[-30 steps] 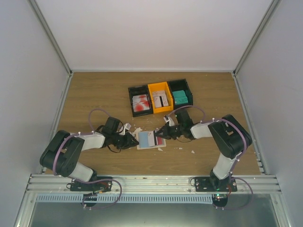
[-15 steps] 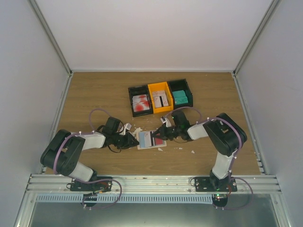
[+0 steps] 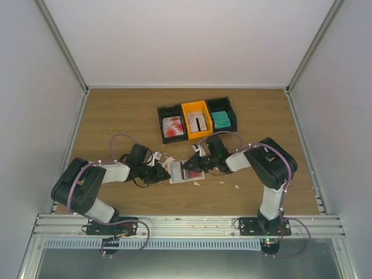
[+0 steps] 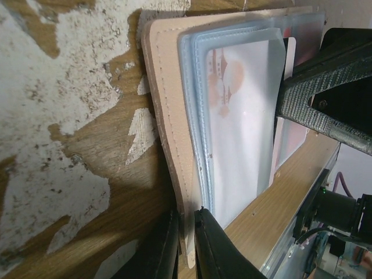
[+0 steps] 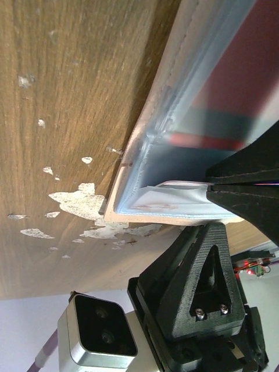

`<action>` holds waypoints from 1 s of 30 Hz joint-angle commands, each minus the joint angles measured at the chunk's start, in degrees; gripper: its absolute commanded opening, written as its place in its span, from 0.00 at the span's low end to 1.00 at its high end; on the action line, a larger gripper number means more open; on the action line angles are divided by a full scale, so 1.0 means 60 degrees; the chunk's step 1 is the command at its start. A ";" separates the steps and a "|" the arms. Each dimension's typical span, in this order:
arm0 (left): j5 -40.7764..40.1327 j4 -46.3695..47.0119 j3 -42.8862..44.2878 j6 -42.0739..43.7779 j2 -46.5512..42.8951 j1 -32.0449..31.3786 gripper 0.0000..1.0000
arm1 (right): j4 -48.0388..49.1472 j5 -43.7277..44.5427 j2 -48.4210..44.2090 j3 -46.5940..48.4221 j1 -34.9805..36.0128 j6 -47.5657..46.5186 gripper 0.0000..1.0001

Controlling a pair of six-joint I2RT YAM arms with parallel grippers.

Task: Put the credit cards into the card holder
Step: Adjust the storage box at the center of the board.

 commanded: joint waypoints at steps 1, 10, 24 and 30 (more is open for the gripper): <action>-0.0053 0.0421 -0.0025 0.0225 0.0217 -0.0146 0.13 | -0.0356 0.0245 0.0258 0.0147 0.0244 -0.0124 0.01; 0.0039 0.0094 0.0255 0.0301 -0.0219 -0.0155 0.15 | -0.2341 0.1568 -0.1295 0.0463 0.0243 -0.0956 0.24; -0.1112 -0.1166 0.0570 0.0230 -0.1410 -0.0152 0.50 | -0.6212 0.4907 -0.2825 0.1358 0.0230 -0.2679 0.50; -0.0681 -0.0826 0.0530 0.0003 -0.0889 -0.0151 0.60 | -0.7117 0.5786 -0.2733 0.1493 0.0237 -0.2802 0.54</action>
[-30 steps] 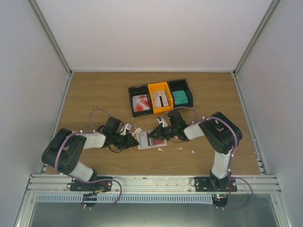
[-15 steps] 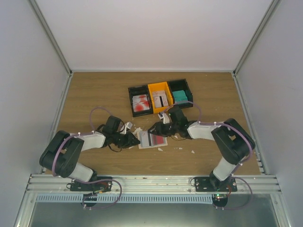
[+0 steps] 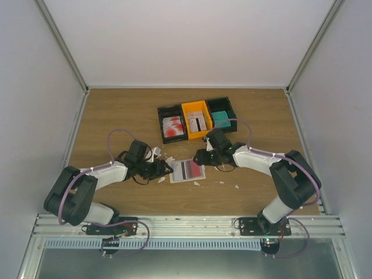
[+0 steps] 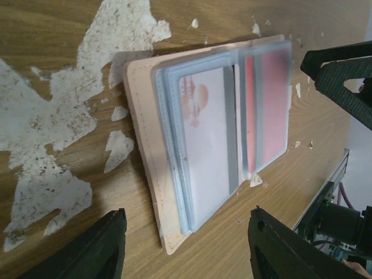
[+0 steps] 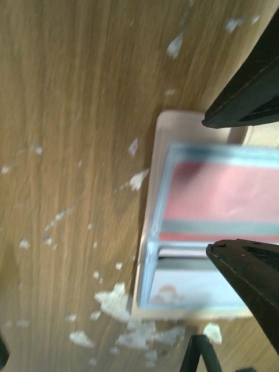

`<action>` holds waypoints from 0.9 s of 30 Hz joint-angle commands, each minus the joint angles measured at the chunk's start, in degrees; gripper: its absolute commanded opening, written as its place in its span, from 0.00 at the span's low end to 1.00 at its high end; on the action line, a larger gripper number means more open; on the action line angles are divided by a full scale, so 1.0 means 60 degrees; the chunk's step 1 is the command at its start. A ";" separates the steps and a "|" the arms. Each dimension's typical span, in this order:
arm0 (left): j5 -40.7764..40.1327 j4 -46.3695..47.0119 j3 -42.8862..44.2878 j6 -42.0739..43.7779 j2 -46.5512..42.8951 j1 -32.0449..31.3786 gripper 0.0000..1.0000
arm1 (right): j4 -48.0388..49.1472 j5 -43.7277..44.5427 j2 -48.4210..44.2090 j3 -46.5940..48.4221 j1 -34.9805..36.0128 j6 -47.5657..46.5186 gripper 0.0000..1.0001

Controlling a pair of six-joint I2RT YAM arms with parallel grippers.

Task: Put the credit cards into the card holder
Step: Adjust the storage box at the center of the board, then close the card holder at the center of the board.

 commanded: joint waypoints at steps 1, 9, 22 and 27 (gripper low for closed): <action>0.0200 0.0314 0.0093 -0.0126 0.0420 -0.0060 0.60 | -0.1095 0.1034 -0.0056 0.0168 0.0051 -0.0319 0.55; 0.0883 0.1062 0.0020 -0.0434 0.1229 -0.0082 0.62 | -0.1192 0.0758 0.0293 0.0006 0.0081 -0.0505 0.40; 0.2017 0.2676 -0.0014 -0.0193 0.1797 -0.0085 0.61 | -0.0125 -0.0359 0.0875 -0.0554 0.0072 -0.0337 0.39; 0.3025 0.3354 0.0235 -0.0035 0.1608 -0.0154 0.61 | 0.0332 -0.0755 0.0808 -0.0724 0.0074 -0.0087 0.39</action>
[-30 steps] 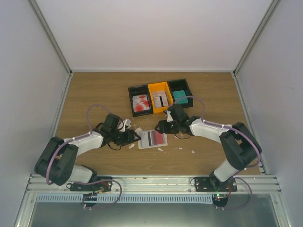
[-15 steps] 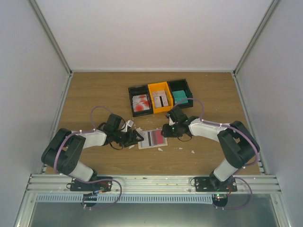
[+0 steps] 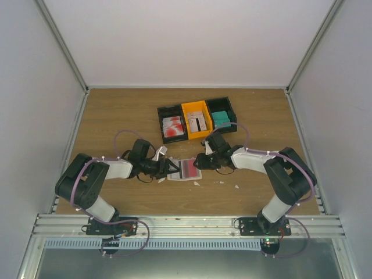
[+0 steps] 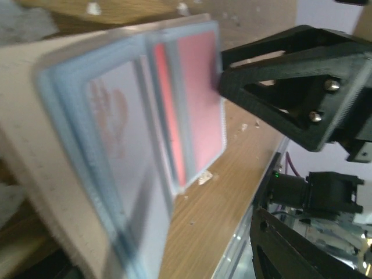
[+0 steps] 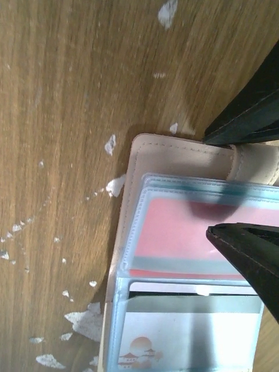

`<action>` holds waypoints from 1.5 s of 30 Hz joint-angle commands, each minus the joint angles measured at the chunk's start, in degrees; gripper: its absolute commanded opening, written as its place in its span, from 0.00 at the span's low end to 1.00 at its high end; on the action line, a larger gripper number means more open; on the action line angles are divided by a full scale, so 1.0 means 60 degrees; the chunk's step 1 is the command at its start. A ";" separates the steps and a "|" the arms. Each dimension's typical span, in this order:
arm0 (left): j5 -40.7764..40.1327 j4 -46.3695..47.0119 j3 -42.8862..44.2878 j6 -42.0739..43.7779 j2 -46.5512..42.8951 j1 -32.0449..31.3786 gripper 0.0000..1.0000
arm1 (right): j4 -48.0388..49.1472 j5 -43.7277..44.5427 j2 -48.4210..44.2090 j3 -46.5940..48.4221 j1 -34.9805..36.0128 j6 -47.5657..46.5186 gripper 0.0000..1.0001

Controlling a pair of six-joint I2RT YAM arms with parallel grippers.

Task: Put the credit cards into the card holder
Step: Close the card holder at the center of the board.

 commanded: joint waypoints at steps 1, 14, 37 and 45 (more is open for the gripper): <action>0.1083 0.1209 0.0257 0.0325 -0.0130 -0.0178 0.61 | 0.0207 -0.0599 0.0279 -0.0382 0.0077 0.0281 0.39; 0.1011 0.1523 0.1119 0.0424 0.0362 -0.1314 0.66 | 0.1615 -0.1094 0.0218 -0.1019 0.0061 0.0711 0.40; -0.0899 0.0108 0.1513 0.0603 0.1648 -0.1494 0.12 | 0.0751 -0.0622 -0.1079 -0.0795 0.0098 -0.0230 0.44; -0.0905 -0.0019 0.1570 0.0681 0.1245 -0.1494 0.17 | 0.0787 -0.1038 -0.0011 -0.0493 0.0344 -0.0393 0.29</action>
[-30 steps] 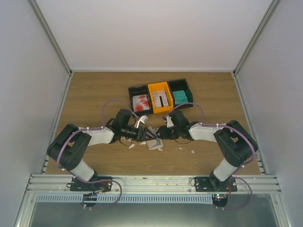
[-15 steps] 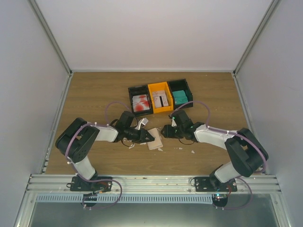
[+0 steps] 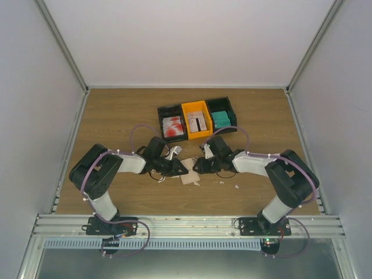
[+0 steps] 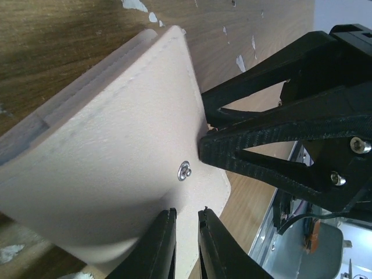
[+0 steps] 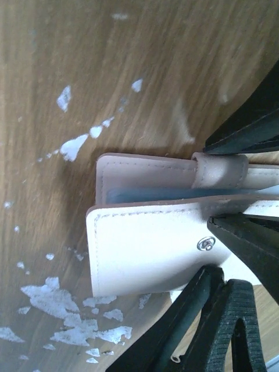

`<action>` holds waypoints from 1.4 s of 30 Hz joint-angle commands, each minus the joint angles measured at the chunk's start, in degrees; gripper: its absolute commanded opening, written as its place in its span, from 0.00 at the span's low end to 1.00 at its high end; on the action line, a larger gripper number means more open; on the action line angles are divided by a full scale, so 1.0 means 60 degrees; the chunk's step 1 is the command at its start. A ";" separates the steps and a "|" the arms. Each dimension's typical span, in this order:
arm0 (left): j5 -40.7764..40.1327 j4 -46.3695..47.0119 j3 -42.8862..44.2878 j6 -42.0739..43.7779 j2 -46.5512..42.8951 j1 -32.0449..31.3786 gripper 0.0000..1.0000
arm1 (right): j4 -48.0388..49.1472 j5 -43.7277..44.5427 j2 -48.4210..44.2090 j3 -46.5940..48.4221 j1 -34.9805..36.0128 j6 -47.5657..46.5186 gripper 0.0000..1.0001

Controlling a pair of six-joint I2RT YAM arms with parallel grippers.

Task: Put the credit cards into the card holder
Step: Close the card holder at the center of the board.

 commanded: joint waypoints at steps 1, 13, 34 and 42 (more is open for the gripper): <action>-0.0423 -0.0175 0.0091 0.0201 -0.0355 -0.0052 0.20 | 0.0059 -0.0298 0.0482 0.0335 0.0221 -0.0121 0.27; -0.2865 -0.0962 -0.0986 -0.0747 -0.1870 -0.0023 0.54 | 0.0046 0.0132 0.0993 0.0076 0.0258 0.0802 0.16; -0.0138 0.1164 -0.1041 -0.0612 -0.0786 0.0520 0.03 | 0.1399 -0.0476 0.0033 -0.0512 0.0182 0.0739 0.30; 0.2227 -0.1134 0.0182 0.0562 -0.2399 0.1114 0.00 | 0.1668 0.0500 -0.2769 -0.1396 -0.0363 0.0023 0.40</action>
